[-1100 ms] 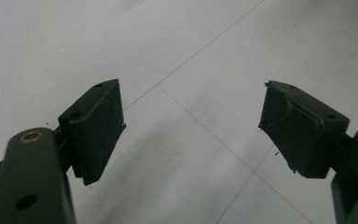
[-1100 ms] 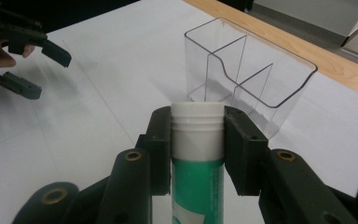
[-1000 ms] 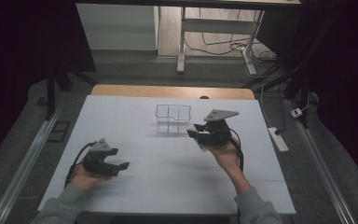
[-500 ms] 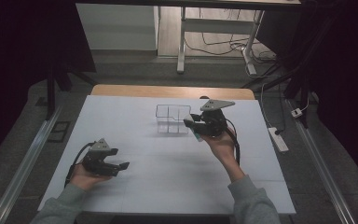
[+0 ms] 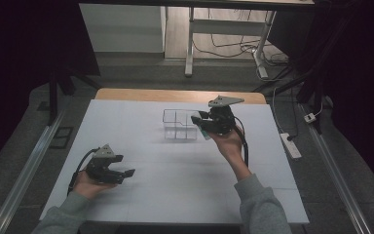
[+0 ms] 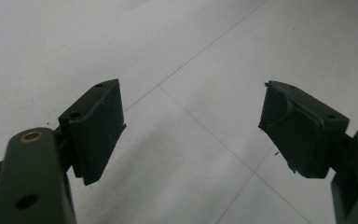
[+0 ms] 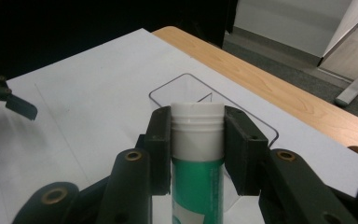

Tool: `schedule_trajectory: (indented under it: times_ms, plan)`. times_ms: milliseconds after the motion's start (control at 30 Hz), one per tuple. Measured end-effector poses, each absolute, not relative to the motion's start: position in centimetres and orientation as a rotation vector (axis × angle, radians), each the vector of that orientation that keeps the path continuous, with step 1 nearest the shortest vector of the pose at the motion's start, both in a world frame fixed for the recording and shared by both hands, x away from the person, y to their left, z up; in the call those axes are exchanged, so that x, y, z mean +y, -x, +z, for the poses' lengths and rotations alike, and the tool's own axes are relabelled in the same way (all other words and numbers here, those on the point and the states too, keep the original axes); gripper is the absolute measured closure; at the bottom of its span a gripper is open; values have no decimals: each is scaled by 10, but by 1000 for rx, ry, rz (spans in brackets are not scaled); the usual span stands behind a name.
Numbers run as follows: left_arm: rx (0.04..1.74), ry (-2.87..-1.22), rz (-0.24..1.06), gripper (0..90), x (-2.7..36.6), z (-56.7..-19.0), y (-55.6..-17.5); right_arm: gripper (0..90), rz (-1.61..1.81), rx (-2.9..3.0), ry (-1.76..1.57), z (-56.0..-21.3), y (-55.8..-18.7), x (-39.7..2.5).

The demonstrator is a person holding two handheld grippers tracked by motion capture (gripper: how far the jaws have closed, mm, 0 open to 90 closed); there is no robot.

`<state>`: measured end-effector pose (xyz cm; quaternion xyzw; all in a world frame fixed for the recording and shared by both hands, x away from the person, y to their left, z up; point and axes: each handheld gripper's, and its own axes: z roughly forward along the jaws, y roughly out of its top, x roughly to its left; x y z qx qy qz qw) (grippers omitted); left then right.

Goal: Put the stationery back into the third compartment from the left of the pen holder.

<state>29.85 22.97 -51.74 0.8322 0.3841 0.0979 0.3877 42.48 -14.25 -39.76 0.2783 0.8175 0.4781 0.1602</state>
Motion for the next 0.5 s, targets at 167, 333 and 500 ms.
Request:
schedule_trajectory:
  times_ms: [167,333,500]
  plan:
    - [972,-2125,247,211,230,-518,-299,637,1390,2322,-810,-397,-432,-140]
    - [973,-2125,244,211,230,-518,-299,637,1390,2311,-833,-399,-438,-138]
    - [974,-2128,245,211,229,-518,-299,637,1404,2294,-858,-398,-447,-135]
